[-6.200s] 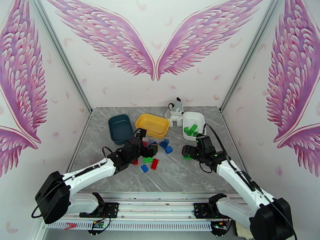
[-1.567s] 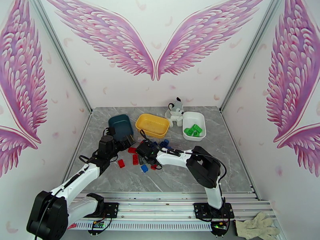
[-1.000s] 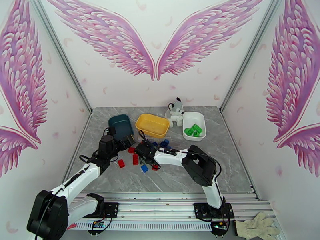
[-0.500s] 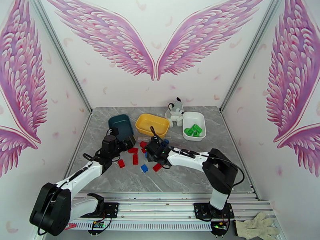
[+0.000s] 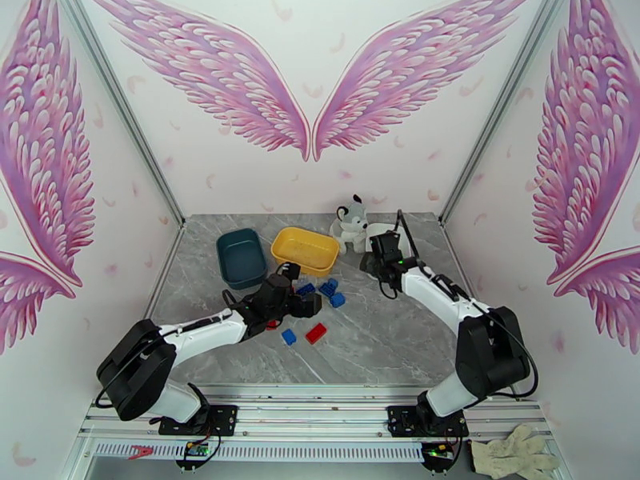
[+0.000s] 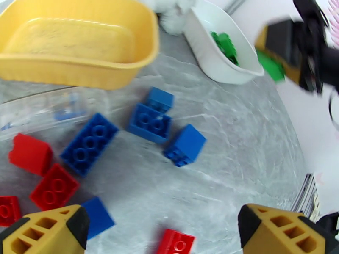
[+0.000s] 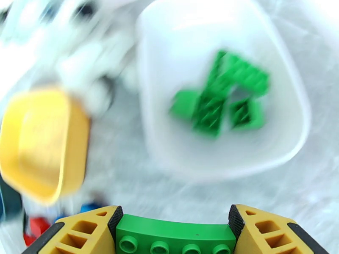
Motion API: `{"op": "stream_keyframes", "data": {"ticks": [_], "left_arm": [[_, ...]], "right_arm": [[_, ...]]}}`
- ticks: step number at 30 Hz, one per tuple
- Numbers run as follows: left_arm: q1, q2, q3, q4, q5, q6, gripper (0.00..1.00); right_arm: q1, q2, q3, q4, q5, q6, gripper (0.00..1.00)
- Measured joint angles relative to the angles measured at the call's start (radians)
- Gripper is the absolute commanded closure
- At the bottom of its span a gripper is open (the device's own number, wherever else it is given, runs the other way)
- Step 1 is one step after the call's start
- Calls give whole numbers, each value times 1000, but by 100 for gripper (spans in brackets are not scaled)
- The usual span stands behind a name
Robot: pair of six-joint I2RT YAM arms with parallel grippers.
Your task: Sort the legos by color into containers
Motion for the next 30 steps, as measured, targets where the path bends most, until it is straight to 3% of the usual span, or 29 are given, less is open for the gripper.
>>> {"op": "stream_keyframes", "data": {"ticks": [8, 14, 21, 30], "left_arm": [[-37, 7, 29, -50, -67, 51, 3], [-37, 6, 29, -74, -99, 66, 3], [-41, 6, 52, -123, -114, 92, 9], [-65, 53, 162, -230, -124, 146, 15]], "right_arm": [[-54, 232, 315, -117, 24, -4, 21], [-56, 249, 340, -182, 25, -3, 18], [-13, 32, 158, -147, -97, 15, 22], [219, -219, -62, -91, -195, 23, 22]]}}
